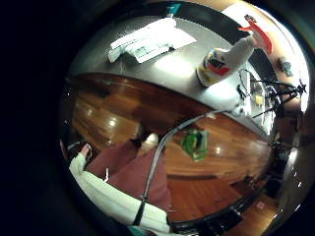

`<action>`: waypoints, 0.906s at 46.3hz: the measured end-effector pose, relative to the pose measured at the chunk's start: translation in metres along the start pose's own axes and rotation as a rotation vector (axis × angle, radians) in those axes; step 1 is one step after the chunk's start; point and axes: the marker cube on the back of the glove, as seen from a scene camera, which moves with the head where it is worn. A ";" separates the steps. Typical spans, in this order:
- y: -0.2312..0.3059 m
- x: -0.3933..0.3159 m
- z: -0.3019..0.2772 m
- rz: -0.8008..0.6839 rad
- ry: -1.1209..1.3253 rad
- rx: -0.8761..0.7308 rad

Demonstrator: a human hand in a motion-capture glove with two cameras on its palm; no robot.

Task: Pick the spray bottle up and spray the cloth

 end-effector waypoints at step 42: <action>0.031 0.117 0.010 0.219 -0.171 0.333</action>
